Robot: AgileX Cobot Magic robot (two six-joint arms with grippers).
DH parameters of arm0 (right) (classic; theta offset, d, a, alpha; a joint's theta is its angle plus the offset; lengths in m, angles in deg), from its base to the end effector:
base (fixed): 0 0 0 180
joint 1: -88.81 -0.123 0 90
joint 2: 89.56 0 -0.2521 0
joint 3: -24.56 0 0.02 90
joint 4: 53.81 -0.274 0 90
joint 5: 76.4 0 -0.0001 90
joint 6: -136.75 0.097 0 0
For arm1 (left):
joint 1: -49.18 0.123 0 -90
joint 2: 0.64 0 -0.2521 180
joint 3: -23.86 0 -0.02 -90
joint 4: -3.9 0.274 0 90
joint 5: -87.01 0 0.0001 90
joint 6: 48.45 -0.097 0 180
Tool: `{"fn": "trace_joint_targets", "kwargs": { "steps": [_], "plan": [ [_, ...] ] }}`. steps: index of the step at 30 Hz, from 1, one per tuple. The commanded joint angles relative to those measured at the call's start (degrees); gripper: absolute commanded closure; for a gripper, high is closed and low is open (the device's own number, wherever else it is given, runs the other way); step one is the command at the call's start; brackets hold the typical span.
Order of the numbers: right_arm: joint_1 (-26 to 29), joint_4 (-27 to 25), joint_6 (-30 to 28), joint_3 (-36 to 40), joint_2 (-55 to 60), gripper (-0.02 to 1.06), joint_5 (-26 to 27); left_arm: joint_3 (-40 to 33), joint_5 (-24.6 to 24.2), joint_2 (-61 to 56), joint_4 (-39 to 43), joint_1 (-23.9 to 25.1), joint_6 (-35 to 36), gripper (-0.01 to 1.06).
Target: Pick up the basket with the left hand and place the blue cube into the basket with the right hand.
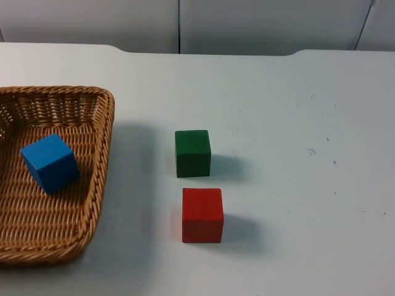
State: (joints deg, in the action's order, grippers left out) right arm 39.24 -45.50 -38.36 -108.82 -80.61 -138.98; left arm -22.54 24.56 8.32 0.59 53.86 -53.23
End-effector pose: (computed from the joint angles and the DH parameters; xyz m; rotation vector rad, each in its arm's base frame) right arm 0.0423 0.0305 0.2885 -0.7804 1.9273 0.4137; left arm 0.0509 -0.0008 0.2892 0.0061 2.0550 0.0332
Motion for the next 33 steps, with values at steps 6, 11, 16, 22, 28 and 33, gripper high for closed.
{"fn": "trace_joint_targets", "kwargs": {
  "steps": [6,11,16,22,28,33],
  "plan": [
    [-0.25,0.35,0.23,0.43,-0.13,0.01,0.84,-0.33,0.56,-0.15,0.71,-0.19,1.53,0.0],
    [-0.25,0.35,0.23,0.43,-0.13,0.01,0.84,-0.33,0.56,-0.15,0.71,-0.19,1.53,0.0],
    [-0.25,0.35,0.23,0.43,-0.13,0.01,0.84,-0.33,0.56,-0.15,1.38,-0.19,2.48,0.0],
    [-0.25,0.35,0.23,0.43,-0.13,0.01,0.84,-0.33,0.56,-0.15,2.32,-0.19,3.7,0.0],
    [-0.25,0.35,0.13,0.43,-0.13,0.01,0.84,-0.33,0.56,-0.15,2.22,-0.19,3.7,0.0],
    [-0.25,-1.24,-2.19,0.55,-0.13,0.01,0.84,-0.33,0.56,-0.15,2.22,-0.19,3.7,0.0]
  ]
}}
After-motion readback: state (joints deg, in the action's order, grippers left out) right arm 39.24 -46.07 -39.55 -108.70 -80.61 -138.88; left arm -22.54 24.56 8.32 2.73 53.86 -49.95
